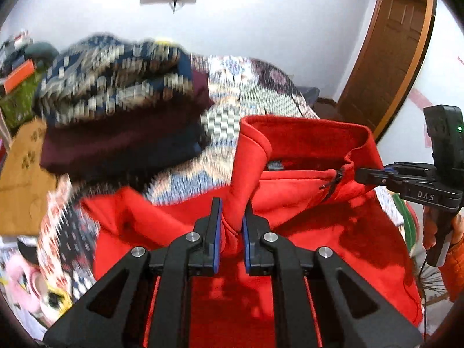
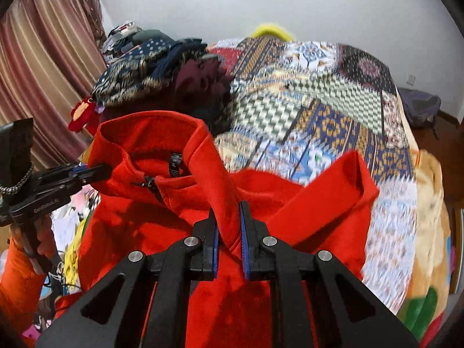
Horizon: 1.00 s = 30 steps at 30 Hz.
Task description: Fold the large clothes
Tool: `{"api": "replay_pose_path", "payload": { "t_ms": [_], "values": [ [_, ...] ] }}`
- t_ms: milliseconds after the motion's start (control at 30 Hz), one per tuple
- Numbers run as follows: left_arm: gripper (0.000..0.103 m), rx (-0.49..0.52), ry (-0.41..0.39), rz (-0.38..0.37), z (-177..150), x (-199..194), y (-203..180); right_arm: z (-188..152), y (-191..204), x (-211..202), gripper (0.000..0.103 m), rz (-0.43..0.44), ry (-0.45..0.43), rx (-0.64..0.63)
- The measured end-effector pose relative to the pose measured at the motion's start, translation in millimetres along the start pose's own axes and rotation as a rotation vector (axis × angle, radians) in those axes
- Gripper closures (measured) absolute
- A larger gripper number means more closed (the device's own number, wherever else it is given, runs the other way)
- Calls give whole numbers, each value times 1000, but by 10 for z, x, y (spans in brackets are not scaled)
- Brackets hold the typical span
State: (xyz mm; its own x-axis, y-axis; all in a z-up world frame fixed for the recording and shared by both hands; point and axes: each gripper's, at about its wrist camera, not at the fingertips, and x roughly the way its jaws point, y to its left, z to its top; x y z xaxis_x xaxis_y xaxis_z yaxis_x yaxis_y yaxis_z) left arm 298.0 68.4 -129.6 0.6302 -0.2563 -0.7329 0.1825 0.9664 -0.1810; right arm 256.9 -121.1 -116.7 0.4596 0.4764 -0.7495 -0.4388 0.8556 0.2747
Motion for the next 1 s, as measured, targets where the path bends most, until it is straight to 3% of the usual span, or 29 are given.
{"api": "replay_pose_path", "payload": {
  "t_ms": [267, 400, 533, 633, 867, 933, 1000],
  "values": [
    [85, -73, 135, -10, -538, 165, 117, -524, -52, 15, 86, -38, 66, 33],
    [75, -105, 181, 21, -771, 217, 220, -656, -103, -41, 86, -82, 70, 45],
    [73, -187, 204, 83, -935, 218, 427, -681, -215, -178, 86, -102, 49, 90],
    [73, -258, 193, 74, -988, 126, 598, -658, -297, -290, 86, -126, 24, 121],
    [70, -311, 100, 147, -835, -204, 878, -446, -529, -430, 82, -182, -33, 170],
    [66, -334, 74, 153, -755, -246, 980, -359, -583, -412, 75, -194, -41, 176],
    [63, -357, 58, 150, -648, -235, 1074, -270, -626, -362, 57, -212, -47, 182]
  ]
}}
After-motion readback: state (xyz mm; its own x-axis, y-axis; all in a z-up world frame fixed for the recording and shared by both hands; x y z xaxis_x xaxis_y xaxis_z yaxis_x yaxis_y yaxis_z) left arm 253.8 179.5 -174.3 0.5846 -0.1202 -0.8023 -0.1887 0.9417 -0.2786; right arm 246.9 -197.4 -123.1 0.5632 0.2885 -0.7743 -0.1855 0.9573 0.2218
